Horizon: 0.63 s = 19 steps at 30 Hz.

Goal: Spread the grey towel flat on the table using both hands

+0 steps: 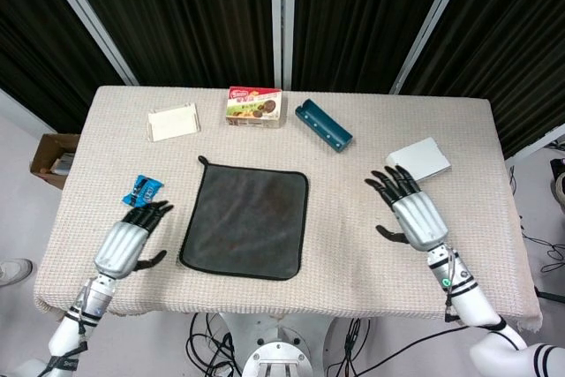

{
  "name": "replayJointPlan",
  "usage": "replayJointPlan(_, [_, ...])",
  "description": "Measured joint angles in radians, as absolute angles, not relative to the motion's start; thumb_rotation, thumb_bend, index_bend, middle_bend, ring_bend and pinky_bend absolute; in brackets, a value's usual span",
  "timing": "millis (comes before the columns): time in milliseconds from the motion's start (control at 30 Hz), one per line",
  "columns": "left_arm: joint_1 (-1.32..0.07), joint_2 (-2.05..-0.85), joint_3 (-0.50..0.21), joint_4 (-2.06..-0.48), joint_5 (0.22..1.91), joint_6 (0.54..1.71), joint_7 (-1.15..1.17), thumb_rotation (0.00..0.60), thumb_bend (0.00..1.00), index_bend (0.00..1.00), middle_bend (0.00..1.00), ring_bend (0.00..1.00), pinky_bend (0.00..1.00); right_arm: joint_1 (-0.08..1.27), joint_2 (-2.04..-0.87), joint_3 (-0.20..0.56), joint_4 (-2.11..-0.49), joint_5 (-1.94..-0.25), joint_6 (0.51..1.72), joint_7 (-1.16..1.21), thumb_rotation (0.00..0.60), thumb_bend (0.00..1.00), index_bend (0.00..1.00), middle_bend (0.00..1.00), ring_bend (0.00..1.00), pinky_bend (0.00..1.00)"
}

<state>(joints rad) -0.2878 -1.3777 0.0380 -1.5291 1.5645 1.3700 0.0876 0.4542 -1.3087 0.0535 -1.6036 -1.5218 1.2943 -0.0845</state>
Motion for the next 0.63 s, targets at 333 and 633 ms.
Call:
replayJointPlan(333, [-0.222, -1.295, -0.091, -1.348, 1.412, 1.455, -0.140, 0.600, 0.23, 0.19, 0.14, 0.12, 0.19, 0.307, -1.144, 0.047, -1.641, -1.481, 1.429, 0.039, 0.600, 0.24, 0.15, 0.13, 0.00, 0.00])
replayJointPlan(633, [-0.094, -1.205, 0.007, -1.507, 1.509, 1.593, -0.065, 0.600, 0.23, 0.19, 0.14, 0.12, 0.19, 0.124, -1.124, -0.041, -1.594, -1.584, 1.624, 0.161, 0.600, 0.25, 0.15, 0.13, 0.00, 0.00])
